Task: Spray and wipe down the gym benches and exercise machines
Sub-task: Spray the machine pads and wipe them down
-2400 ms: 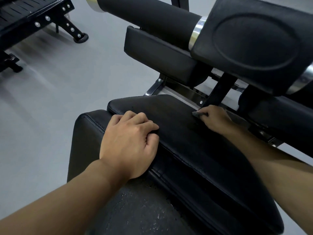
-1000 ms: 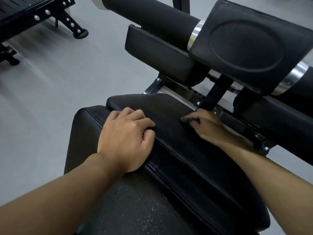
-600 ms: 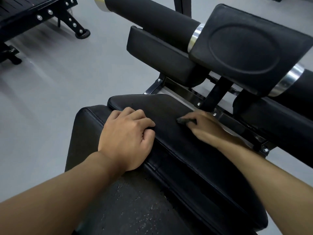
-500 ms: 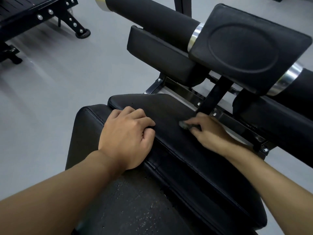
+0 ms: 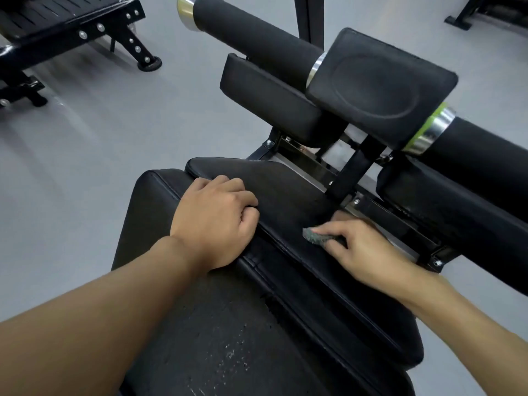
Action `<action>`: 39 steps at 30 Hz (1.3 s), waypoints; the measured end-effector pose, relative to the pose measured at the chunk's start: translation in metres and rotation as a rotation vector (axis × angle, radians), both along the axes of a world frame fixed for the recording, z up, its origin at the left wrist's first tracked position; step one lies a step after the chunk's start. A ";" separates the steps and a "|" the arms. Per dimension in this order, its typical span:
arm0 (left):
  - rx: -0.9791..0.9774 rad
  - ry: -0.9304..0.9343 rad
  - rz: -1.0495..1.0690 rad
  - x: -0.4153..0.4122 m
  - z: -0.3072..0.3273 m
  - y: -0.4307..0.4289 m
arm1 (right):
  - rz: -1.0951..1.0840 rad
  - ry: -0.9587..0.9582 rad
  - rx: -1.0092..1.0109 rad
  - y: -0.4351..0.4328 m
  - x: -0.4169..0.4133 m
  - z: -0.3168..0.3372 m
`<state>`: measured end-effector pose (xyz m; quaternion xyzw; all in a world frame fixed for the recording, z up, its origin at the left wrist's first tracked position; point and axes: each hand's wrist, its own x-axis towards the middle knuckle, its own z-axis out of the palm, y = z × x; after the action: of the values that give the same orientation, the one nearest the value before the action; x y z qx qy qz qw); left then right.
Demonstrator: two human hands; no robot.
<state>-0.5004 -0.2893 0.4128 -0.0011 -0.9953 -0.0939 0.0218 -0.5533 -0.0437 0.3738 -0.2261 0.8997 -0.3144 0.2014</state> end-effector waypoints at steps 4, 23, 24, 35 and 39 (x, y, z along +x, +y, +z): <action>-0.015 -0.090 -0.004 0.007 0.011 0.015 | -0.050 0.060 0.033 -0.042 -0.032 -0.009; -0.031 -0.066 0.058 0.021 0.001 0.034 | 0.113 0.163 -0.082 -0.024 0.015 0.018; -0.044 -0.072 0.054 0.020 0.001 0.035 | 0.106 0.176 -0.080 -0.038 0.005 0.015; -0.185 -0.179 0.012 0.009 0.006 0.037 | 0.049 0.152 -0.041 -0.022 0.005 0.010; -0.133 -0.154 -0.037 0.010 0.005 0.035 | 0.029 0.123 0.014 -0.027 0.000 0.010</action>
<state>-0.4903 -0.2544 0.4174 -0.0139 -0.9979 -0.0276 -0.0568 -0.5534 -0.0705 0.3839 -0.2564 0.9092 -0.2907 0.1519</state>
